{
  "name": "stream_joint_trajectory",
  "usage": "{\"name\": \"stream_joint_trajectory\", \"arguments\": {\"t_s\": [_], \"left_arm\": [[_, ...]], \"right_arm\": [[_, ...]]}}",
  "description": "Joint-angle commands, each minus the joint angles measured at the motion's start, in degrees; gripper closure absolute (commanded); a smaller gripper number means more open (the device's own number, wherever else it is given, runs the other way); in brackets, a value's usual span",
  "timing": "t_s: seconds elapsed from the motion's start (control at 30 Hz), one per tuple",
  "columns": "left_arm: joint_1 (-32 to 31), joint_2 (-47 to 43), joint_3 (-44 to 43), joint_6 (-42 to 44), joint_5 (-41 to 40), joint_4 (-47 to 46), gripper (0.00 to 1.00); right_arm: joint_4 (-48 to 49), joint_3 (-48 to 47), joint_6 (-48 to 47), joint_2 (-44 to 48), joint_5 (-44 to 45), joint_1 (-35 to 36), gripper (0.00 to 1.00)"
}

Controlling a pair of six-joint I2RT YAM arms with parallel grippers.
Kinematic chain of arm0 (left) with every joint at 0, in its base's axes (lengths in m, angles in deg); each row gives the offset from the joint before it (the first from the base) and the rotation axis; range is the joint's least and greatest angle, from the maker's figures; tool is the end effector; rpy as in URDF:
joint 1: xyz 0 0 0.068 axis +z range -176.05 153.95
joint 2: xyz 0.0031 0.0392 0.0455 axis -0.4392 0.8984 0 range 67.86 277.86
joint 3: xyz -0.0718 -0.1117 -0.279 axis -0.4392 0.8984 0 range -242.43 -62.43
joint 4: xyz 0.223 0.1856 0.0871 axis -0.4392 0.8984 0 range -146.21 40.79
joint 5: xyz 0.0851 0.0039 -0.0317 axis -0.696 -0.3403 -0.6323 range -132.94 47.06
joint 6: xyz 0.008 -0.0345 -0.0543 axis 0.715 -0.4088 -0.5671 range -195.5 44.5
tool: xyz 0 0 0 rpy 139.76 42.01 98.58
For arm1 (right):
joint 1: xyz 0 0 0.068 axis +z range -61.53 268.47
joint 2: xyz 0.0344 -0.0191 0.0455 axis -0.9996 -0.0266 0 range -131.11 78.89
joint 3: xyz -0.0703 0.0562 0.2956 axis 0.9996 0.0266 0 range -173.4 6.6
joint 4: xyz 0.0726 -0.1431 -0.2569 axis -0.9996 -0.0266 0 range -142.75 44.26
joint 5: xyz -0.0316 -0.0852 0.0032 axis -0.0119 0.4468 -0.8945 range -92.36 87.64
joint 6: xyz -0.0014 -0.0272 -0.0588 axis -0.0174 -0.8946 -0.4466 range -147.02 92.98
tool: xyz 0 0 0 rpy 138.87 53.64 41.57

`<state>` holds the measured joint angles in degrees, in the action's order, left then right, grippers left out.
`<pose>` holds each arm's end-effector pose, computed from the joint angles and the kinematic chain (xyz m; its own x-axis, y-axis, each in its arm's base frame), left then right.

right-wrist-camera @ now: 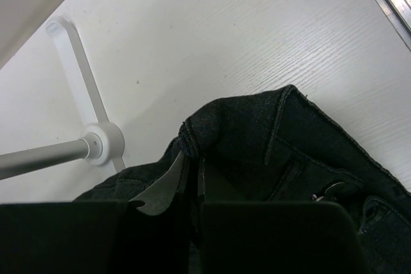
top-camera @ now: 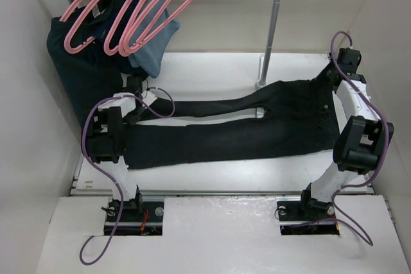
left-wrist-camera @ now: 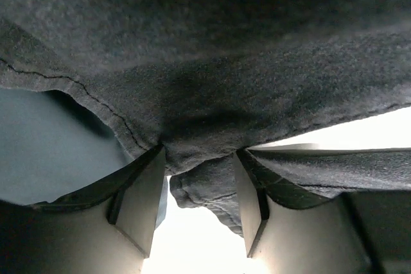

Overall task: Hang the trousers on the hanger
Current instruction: Flatten out the trousers at the center of the board.

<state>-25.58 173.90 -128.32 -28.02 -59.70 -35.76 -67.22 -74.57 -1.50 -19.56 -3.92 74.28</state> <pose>0.4227 0.0180 0.1560 -0.6989 0.7000 -0.1465 0.5412 0.6516 0.5315 0.4415 -0.1103 0.3050 -0.4510 0.5582 -0.6964 0.4641 0.8132 0.3513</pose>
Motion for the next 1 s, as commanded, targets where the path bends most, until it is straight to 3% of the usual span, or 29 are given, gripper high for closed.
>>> {"name": "stream_joint_trajectory", "arguments": {"t_s": [0.0, 0.1, 0.27, 0.4, 0.7, 0.97], "left_arm": [[0.41, 1.62, 0.5, -1.34, 1.62, 0.55, 0.57], [0.41, 1.63, 2.95, -1.34, 2.43, 0.56, 0.59], [0.41, 1.63, 3.85, -3.62, 2.95, -1.81, 1.0], [1.63, 0.76, 0.24, -5.99, 2.95, -0.41, 1.0], [4.1, -9.96, -6.01, -4.77, 2.87, 6.01, 1.0], [6.38, -16.65, -14.16, 4.8, 6.11, 25.66, 1.0]], "right_arm": [[3.55, -0.31, 0.76, 4.14, -1.6, 0.05, 1.0], [3.54, 0.31, 0.76, 4.76, -2.3, -0.48, 1.0], [3.54, 0.31, 0.76, 5.29, -2.3, -1.71, 1.0], [2.5, 0.31, 0.15, 5.82, -3.01, -1.71, 1.0], [1.96, 2.15, -1.0, 9.24, -2.39, -3.29, 1.0], [-0.93, -0.12, -1.52, 9.6, -2.92, -5.13, 1.0]]}}
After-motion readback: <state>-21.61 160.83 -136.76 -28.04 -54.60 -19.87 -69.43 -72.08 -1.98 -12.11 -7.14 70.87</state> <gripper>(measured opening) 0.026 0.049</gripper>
